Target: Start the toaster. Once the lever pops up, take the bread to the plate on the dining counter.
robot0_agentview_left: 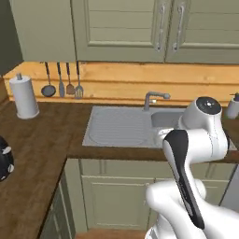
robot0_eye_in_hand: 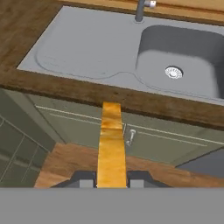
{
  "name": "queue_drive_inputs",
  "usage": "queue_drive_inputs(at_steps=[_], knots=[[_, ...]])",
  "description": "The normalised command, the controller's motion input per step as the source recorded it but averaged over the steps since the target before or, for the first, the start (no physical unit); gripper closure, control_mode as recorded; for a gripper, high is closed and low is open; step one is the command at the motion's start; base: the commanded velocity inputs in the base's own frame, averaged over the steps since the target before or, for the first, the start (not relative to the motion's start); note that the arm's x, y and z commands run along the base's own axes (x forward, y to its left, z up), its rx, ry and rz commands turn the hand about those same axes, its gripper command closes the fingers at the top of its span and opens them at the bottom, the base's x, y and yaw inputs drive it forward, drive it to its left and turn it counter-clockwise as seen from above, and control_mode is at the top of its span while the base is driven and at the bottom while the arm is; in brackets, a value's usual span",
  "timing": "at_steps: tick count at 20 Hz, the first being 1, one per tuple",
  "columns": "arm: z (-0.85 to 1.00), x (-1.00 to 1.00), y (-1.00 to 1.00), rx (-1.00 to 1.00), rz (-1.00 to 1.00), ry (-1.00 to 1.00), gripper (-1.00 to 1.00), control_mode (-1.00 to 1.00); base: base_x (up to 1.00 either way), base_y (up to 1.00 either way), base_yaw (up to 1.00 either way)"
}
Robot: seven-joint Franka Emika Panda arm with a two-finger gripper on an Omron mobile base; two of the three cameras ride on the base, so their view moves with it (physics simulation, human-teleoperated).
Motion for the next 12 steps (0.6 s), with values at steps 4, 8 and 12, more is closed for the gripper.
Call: queue_drive_inputs(at_steps=[4,8,12], knots=[[0.0,0.0,0.0,0.0,0.0,0.0,1.0,1.0,-0.85,-0.04,-0.66],[0.0,0.0,0.0,0.0,0.0,0.0,1.0,1.0,-0.32,-0.45,-0.61],[0.0,0.0,0.0,0.0,0.0,0.0,1.0,1.0,-0.08,-0.76,-0.65]])
